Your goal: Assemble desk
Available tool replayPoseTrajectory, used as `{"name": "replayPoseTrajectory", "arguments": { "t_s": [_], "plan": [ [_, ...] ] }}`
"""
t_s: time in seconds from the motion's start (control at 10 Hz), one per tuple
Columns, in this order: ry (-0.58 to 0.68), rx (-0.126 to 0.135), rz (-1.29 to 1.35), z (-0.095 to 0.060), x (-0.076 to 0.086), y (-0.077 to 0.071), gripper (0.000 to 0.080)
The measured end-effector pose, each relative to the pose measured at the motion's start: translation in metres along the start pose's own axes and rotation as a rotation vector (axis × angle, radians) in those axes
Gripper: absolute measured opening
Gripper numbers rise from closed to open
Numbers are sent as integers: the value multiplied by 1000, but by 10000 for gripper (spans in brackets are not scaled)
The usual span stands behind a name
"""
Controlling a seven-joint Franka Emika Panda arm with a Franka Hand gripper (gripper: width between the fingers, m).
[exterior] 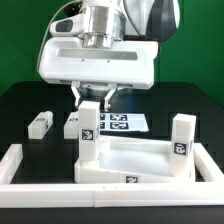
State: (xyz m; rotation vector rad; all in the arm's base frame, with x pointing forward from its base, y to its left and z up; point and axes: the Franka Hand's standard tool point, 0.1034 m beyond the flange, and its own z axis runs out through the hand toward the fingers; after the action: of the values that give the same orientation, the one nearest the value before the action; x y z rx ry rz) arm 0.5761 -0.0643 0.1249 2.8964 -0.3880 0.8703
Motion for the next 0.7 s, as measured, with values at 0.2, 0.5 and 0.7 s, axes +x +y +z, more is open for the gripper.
{"name": "replayPoseTrajectory", "arguments": {
  "t_s": [0.2,0.5,0.7],
  "plan": [
    [37,-6,-6,0,-1,1,285],
    [29,-4,-2,1,-1,1,285],
    [28,-4,-2,1,-2,1,584]
  ]
}}
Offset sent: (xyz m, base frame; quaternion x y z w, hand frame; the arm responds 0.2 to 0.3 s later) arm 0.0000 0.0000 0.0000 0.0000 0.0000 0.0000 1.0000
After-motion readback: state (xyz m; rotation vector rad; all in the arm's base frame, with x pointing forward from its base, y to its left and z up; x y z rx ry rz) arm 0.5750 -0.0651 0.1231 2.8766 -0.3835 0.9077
